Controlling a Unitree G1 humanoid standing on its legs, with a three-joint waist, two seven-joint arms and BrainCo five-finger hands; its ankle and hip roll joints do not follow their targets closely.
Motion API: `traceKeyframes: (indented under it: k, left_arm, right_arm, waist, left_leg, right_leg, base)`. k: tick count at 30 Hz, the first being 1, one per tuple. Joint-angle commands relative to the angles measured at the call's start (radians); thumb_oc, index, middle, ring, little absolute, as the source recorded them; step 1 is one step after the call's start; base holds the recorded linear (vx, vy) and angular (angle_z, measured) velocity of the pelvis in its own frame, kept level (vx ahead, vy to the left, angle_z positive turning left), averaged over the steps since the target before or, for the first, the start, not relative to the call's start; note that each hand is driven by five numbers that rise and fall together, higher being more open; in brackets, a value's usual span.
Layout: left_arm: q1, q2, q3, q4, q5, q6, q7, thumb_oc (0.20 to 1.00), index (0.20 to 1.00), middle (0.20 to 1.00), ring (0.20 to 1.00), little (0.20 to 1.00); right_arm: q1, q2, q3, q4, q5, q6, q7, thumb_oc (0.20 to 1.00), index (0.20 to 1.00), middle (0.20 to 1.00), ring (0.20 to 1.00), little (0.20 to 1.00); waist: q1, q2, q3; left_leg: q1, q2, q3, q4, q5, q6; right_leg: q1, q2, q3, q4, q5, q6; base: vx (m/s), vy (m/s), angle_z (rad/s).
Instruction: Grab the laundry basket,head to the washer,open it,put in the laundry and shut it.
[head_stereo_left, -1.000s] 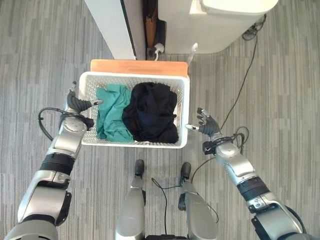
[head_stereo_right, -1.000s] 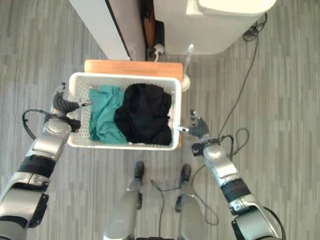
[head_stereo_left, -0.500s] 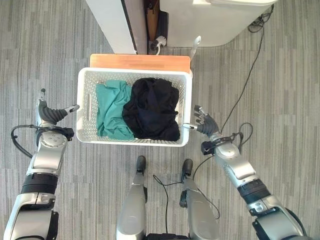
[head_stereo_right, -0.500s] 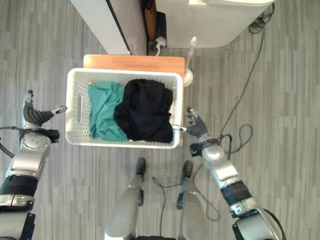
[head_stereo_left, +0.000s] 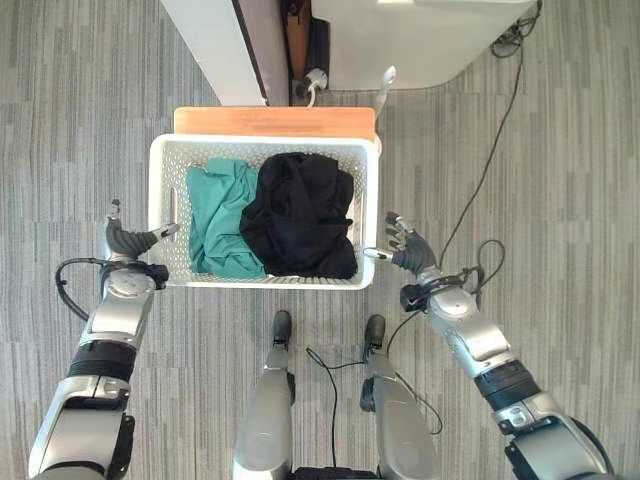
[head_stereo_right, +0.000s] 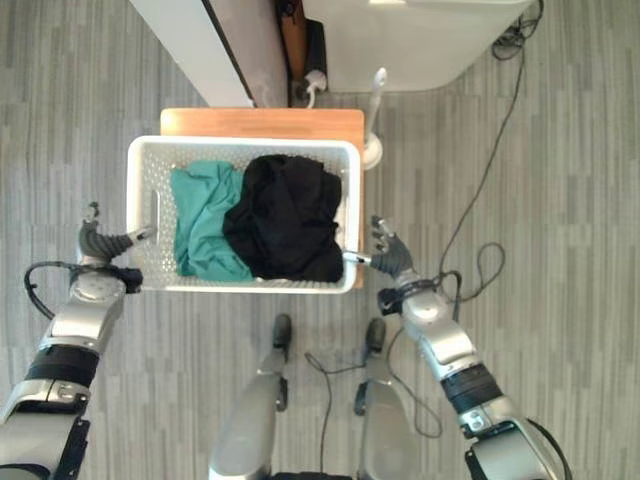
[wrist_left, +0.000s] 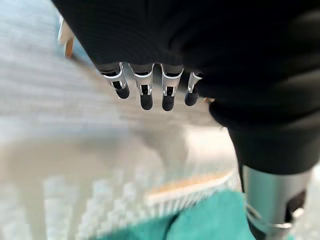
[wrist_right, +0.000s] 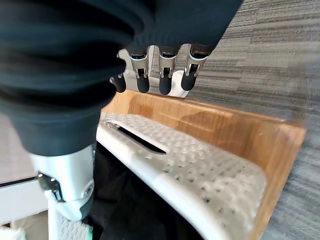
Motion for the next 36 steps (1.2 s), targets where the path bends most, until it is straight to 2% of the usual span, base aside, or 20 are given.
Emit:
traceKeyframes:
  k: [1, 10, 18, 29, 36]
  left_arm:
    - [-0.063, 0.055, 0.012, 0.055, -0.055, -0.063, 0.026, 1.0, 1.0, 1.0, 1.0, 1.0]
    - [-0.19, 0.095, -0.087, 0.174, -0.107, -0.065, 0.005, 1.0, 1.0, 1.0, 1.0, 1.0]
    - [-0.204, 0.099, -0.106, 0.159, -0.114, -0.07, 0.016, 1.0, 1.0, 1.0, 1.0, 1.0]
    - [-0.224, 0.057, -0.13, 0.113, -0.066, -0.071, 0.029, 1.0, 1.0, 1.0, 1.0, 1.0]
    - [-0.214, 0.027, -0.171, 0.069, -0.056, -0.074, 0.013, 1.0, 1.0, 1.0, 1.0, 1.0]
  right_arm:
    - [0.009, -0.005, 0.019, -0.105, 0.051, -0.07, -0.028, 1.0, 1.0, 1.0, 1.0, 1.0]
    - [-0.046, -0.039, 0.042, -0.166, 0.103, -0.099, -0.061, 1.0, 1.0, 1.0, 1.0, 1.0]
    - [-0.079, -0.037, 0.047, -0.176, 0.115, -0.108, -0.091, 1.0, 1.0, 1.0, 1.0, 1.0]
    - [-0.199, -0.054, 0.073, -0.062, -0.008, -0.022, -0.114, 1.0, 1.0, 1.0, 1.0, 1.0]
    - [-0.23, 0.0, 0.095, 0.039, -0.019, 0.015, -0.107, 1.0, 1.0, 1.0, 1.0, 1.0]
  waist:
    - [-0.014, -0.045, -0.018]
    - [-0.021, -0.053, 0.008]
    - [-0.021, -0.058, 0.012]
    - [-0.019, -0.078, 0.004]
    - [-0.005, -0.112, -0.014]
  left_leg:
    - [-0.089, -0.005, -0.004, 0.06, -0.007, 0.031]
    - [-0.13, -0.001, -0.008, 0.066, 0.006, 0.022]
    - [-0.142, 0.002, -0.007, 0.068, 0.003, 0.023]
    - [-0.155, 0.003, -0.013, 0.094, -0.015, 0.025]
    - [-0.145, 0.006, -0.021, 0.124, -0.047, 0.032]
  right_leg:
    - [-0.082, -0.045, 0.024, 0.106, -0.064, 0.002]
    - [-0.12, -0.042, 0.024, 0.113, -0.06, 0.003]
    - [-0.135, -0.038, 0.026, 0.112, -0.056, 0.003]
    - [-0.126, -0.035, 0.018, 0.101, -0.052, 0.002]
    - [-0.082, -0.033, 0.004, 0.091, -0.056, 0.004]
  base:
    - [0.0, 0.0, 0.0]
    - [0.0, 0.0, 0.0]
    - [0.0, 0.0, 0.0]
    - [0.0, 0.0, 0.0]
    - [0.04, 0.049, 0.02]
